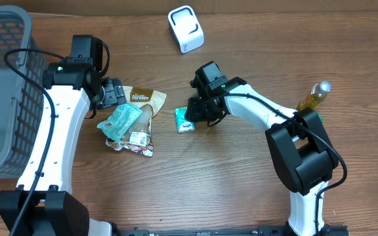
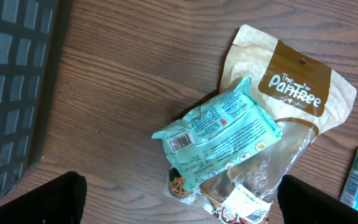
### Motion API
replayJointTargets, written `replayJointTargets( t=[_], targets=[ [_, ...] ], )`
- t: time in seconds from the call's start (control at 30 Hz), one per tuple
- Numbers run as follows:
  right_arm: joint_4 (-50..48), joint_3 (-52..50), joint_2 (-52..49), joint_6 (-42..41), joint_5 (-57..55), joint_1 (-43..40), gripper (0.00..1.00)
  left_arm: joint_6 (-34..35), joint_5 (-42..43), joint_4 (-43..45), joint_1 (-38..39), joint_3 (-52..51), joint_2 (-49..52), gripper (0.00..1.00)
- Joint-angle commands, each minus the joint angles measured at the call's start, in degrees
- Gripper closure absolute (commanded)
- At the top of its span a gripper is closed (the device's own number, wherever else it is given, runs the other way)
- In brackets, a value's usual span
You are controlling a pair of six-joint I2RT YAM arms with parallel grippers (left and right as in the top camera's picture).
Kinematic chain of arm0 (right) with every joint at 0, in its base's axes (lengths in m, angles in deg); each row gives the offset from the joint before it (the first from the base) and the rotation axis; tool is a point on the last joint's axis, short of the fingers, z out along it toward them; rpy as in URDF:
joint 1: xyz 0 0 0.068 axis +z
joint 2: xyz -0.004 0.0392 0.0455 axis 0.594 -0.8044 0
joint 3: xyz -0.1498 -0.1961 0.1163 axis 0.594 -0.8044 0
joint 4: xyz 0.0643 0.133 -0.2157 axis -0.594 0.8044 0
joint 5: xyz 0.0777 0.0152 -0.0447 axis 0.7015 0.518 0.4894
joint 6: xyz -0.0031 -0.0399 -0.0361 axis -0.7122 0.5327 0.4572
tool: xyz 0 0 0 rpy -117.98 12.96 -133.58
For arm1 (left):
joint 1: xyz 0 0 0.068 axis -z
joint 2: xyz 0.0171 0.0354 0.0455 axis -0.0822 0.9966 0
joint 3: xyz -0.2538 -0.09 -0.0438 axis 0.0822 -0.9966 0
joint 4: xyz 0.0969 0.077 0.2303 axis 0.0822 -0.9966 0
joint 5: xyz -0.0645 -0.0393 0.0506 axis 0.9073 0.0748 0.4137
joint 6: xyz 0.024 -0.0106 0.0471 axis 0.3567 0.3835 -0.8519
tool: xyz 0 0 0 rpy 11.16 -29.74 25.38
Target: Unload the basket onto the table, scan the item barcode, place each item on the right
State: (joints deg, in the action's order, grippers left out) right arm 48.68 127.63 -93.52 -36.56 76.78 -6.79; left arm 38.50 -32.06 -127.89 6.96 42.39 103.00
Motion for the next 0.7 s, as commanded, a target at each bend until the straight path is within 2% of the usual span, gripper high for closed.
replayJointTargets(
  t=[0.0,0.07,0.2,0.23,0.33,0.6,0.67],
  targets=[
    [-0.17,-0.11,0.72,0.24,-1.79,-0.26,0.57,0.57,-0.13,0.00,0.20,0.50,0.20,0.00],
    [-0.17,-0.11,0.72,0.24,-1.77,-0.26,0.45,0.59,-0.13,0.00,0.20,0.50,0.20,0.00],
    [-0.15,-0.11,0.72,0.24,-1.60,-0.24,0.45,0.57,-0.13,0.00,0.20,0.50,0.20,0.00],
    [-0.17,-0.11,0.72,0.22,-1.60,-0.15,0.45,0.57,-0.15,0.00,0.20,0.50,0.20,0.01],
    [-0.22,-0.11,0.72,0.22,-1.57,-0.15,0.56,0.57,-0.13,0.00,0.20,0.50,0.20,0.00],
    [-0.20,0.15,2.56,0.31,2.32,-2.01,0.59,0.57,-0.15,0.00,0.20,0.50,0.20,0.00],
    [-0.09,0.15,2.54,0.33,2.32,-2.03,0.62,0.57,-0.13,0.00,0.20,0.50,0.20,0.01]
  ],
)
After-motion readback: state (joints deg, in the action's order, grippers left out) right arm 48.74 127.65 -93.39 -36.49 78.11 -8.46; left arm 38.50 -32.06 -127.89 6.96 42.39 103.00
